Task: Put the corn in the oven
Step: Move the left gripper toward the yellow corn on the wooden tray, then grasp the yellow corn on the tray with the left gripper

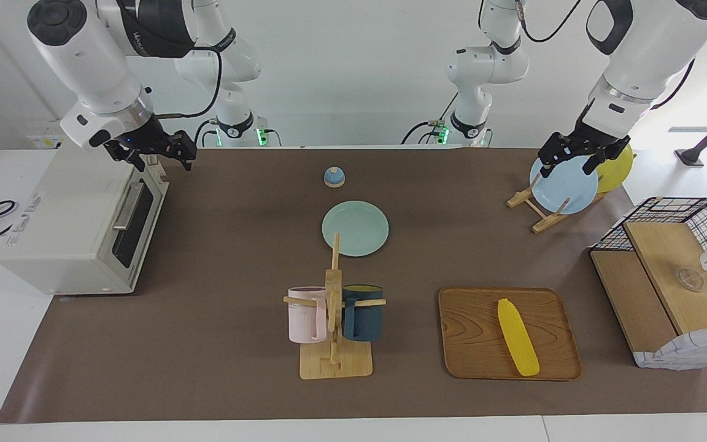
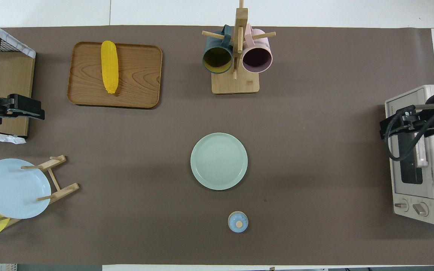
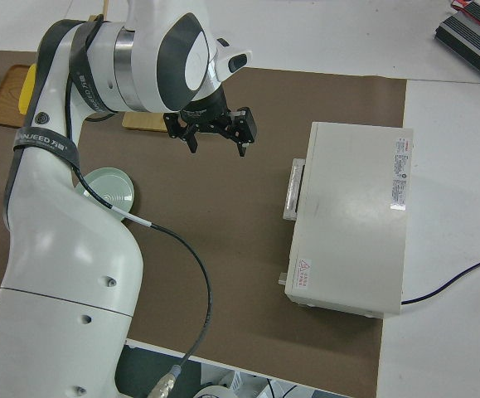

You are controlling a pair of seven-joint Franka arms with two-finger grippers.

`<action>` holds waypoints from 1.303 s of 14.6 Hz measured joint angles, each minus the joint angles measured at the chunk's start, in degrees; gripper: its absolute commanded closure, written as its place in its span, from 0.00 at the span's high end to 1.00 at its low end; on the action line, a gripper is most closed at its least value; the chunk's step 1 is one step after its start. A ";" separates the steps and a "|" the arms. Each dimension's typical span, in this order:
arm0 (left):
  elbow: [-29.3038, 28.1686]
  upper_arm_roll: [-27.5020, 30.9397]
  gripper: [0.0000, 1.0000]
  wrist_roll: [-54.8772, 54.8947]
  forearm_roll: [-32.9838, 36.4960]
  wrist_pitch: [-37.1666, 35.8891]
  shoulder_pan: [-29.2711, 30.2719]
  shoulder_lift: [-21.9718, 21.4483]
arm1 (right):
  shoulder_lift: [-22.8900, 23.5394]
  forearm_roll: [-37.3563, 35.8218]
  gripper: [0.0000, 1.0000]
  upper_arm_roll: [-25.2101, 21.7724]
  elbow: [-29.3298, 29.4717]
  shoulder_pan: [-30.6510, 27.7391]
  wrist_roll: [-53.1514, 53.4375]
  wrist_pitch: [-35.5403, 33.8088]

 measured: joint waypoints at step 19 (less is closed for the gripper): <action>5.08 -0.35 1.00 -0.80 -3.74 12.43 -1.88 16.53 | -0.33 0.00 0.00 -0.17 -0.35 -2.64 -1.39 -0.18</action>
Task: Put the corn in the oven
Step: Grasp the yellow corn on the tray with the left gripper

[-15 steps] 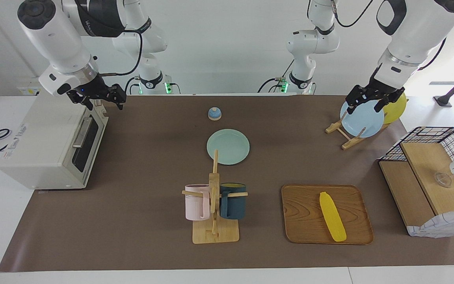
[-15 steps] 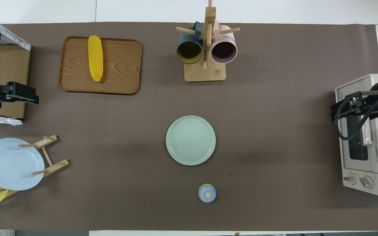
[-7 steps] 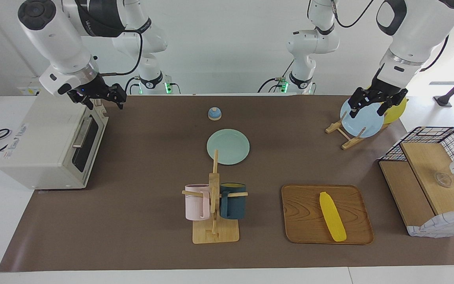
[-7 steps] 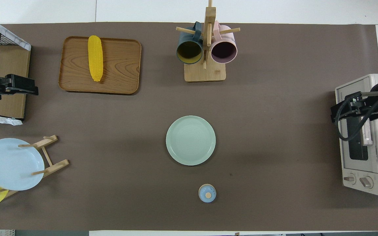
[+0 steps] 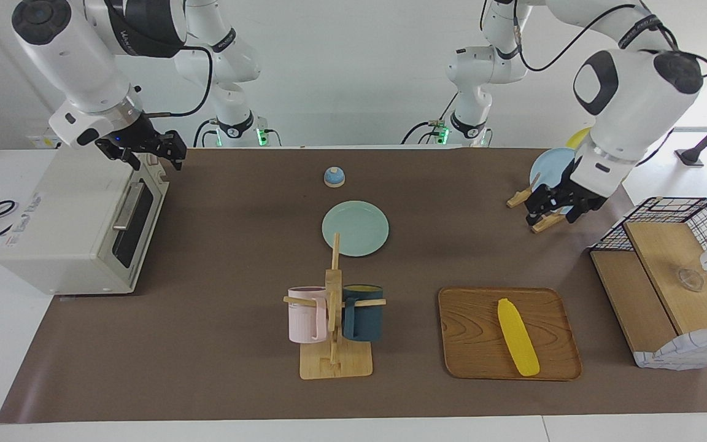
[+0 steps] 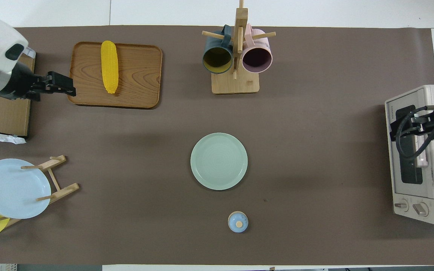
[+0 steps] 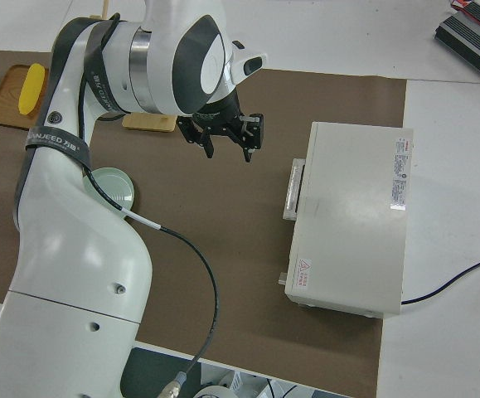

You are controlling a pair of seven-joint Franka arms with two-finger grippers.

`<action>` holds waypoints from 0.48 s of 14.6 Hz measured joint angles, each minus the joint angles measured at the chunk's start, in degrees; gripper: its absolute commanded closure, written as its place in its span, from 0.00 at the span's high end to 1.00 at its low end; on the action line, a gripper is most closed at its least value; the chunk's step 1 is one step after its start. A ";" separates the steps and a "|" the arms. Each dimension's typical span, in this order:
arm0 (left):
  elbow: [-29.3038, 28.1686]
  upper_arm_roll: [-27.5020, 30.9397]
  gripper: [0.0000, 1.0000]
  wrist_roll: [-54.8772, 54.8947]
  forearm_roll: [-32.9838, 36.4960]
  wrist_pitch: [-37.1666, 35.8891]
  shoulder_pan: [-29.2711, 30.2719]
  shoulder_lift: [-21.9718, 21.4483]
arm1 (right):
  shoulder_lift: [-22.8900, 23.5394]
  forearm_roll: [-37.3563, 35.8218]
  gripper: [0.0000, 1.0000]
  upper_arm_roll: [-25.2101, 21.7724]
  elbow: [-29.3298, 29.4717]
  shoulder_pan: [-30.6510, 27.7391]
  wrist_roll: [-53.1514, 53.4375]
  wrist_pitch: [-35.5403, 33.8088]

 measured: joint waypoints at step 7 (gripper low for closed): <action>19.60 0.29 1.00 -0.19 2.35 5.11 -2.93 24.10 | -1.87 -0.11 0.00 -0.18 -8.62 -4.11 -6.11 13.04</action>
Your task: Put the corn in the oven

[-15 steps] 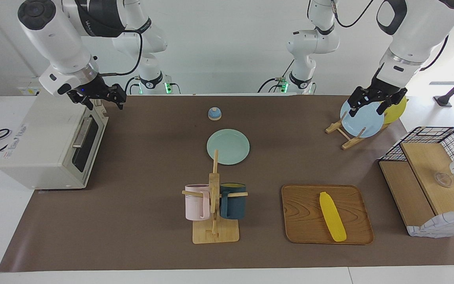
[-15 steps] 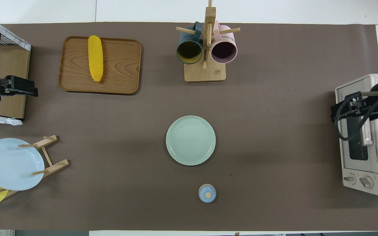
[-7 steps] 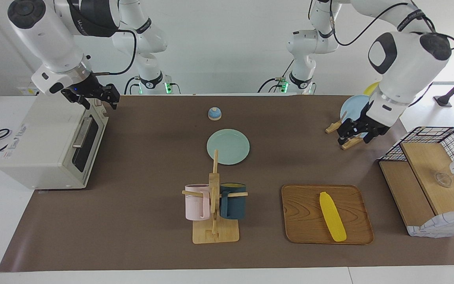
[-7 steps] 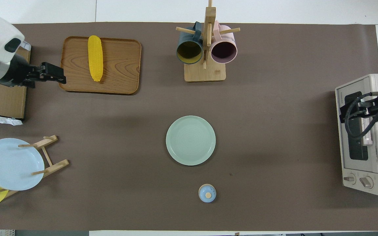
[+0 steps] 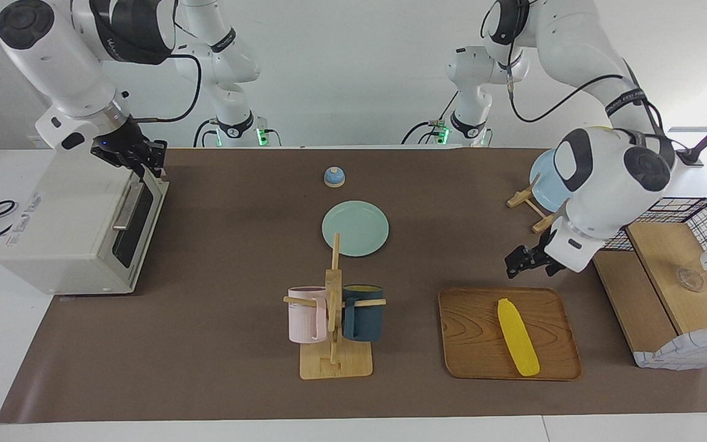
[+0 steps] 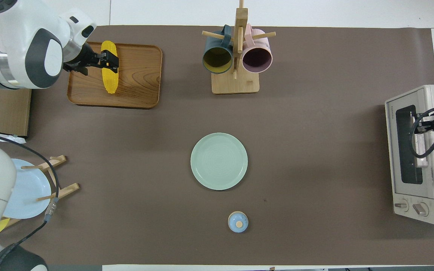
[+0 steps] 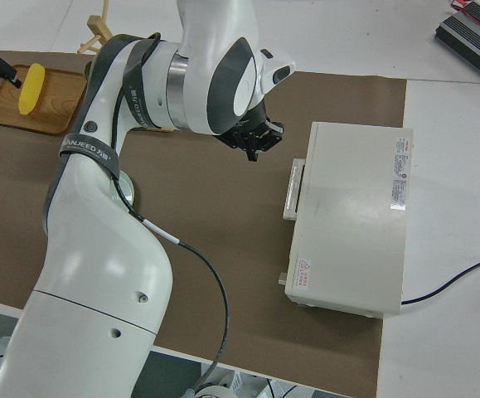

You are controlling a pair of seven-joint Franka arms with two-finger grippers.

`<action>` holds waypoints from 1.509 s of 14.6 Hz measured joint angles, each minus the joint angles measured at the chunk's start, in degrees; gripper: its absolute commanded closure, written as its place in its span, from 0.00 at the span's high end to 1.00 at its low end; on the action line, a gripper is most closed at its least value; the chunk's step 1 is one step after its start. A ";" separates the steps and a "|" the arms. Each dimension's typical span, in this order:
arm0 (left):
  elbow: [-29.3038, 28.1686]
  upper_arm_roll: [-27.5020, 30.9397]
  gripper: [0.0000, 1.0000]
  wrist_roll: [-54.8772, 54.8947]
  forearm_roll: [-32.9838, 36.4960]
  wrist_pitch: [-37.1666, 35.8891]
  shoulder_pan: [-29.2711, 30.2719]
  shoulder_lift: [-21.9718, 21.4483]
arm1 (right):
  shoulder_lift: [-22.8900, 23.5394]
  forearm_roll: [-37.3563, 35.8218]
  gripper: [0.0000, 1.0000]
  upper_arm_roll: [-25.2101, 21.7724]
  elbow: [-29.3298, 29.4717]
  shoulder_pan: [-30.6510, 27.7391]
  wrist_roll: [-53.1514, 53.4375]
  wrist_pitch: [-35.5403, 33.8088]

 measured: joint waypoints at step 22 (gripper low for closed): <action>3.12 1.15 0.00 1.78 1.53 11.20 -0.19 9.25 | -1.72 -7.23 0.00 -0.05 -13.07 -4.91 -11.86 10.77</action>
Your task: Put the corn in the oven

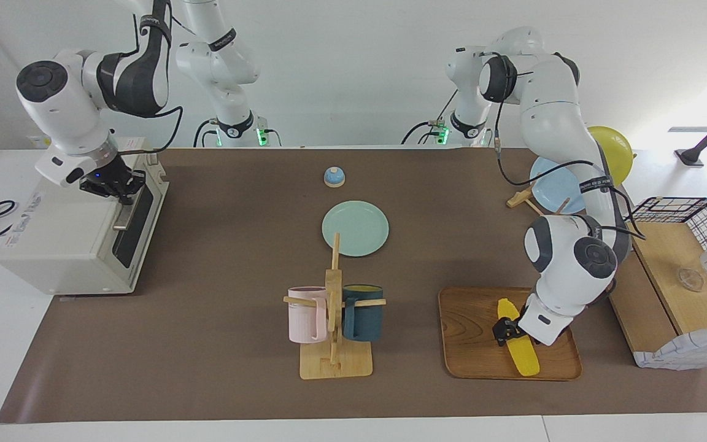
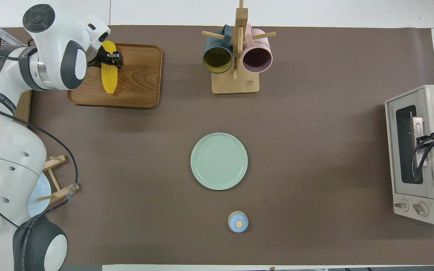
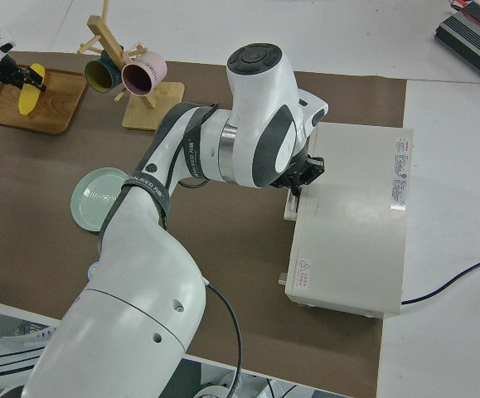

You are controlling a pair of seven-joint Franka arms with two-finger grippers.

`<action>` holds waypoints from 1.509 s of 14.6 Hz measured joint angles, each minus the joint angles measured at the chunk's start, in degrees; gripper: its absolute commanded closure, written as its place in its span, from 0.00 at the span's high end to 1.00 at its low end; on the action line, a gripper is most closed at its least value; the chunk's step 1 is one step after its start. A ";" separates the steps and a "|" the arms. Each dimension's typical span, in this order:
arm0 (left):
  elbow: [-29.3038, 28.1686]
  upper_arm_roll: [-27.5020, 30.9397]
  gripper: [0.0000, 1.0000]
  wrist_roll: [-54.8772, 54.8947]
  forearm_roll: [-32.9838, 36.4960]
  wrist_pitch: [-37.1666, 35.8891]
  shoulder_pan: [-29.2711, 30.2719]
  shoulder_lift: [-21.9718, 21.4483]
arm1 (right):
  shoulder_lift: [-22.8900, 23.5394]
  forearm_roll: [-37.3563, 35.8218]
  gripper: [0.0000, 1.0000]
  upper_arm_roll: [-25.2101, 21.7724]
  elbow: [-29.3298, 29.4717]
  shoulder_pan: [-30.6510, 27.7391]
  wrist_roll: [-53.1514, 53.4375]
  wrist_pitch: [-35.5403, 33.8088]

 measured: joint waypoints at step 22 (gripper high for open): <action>-40.89 -0.91 0.00 -27.17 -5.31 8.27 -24.83 -34.61 | 0.75 4.97 0.00 1.90 -8.08 7.69 11.92 8.83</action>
